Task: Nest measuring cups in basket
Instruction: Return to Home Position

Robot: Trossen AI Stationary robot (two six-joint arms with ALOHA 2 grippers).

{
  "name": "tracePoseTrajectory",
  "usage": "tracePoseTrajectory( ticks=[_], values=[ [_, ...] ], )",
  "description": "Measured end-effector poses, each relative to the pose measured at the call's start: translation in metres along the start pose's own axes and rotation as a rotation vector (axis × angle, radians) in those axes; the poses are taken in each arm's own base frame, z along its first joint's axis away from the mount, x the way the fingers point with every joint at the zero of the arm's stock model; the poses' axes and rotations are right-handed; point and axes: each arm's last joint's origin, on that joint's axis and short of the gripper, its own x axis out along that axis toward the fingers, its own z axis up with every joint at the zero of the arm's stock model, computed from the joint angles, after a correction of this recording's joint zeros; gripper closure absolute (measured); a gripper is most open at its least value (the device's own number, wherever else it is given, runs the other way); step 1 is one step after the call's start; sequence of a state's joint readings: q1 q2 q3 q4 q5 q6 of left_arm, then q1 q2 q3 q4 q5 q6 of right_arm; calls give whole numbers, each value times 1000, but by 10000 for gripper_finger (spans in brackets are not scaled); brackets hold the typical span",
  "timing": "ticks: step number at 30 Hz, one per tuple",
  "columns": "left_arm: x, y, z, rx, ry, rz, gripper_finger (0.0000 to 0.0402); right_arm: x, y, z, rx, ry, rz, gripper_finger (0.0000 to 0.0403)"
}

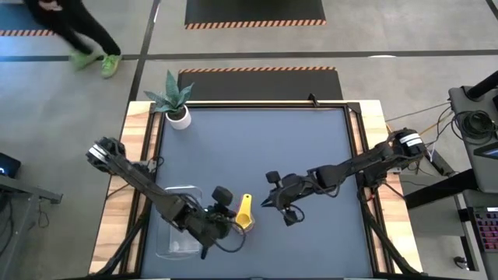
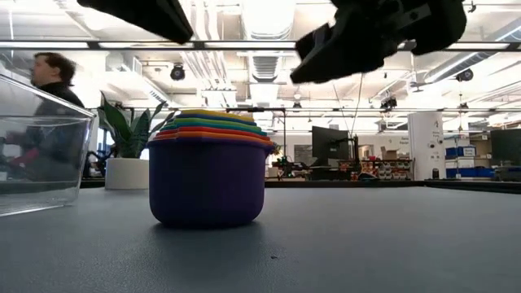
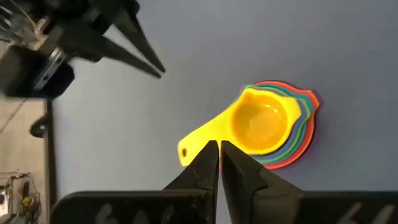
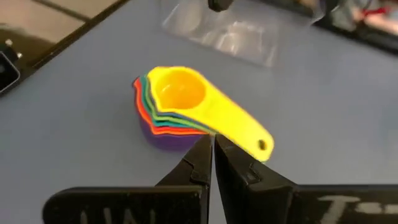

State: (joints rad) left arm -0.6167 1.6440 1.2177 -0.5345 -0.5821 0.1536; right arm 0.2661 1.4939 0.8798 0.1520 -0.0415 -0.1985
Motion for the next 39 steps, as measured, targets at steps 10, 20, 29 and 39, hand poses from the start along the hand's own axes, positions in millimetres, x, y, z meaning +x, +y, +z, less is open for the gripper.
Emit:
tracePoseTrajectory(
  ticks=[10, 20, 29, 39],
  values=[
    [-51, 32, -50, -92, -334, 105, 402, -45, -10, -6, 0, -135, -84, 394],
    [-86, 50, -126, -243, -546, 262, 402, -82, -18, -21, 5, -241, -159, 394],
    [-94, 51, -176, -366, -655, 340, 402, -112, -22, -49, 38, -306, -236, 394],
    [-88, 45, -212, -491, -713, 455, 402, -144, -23, -72, 74, -390, -322, 394]
  ],
)
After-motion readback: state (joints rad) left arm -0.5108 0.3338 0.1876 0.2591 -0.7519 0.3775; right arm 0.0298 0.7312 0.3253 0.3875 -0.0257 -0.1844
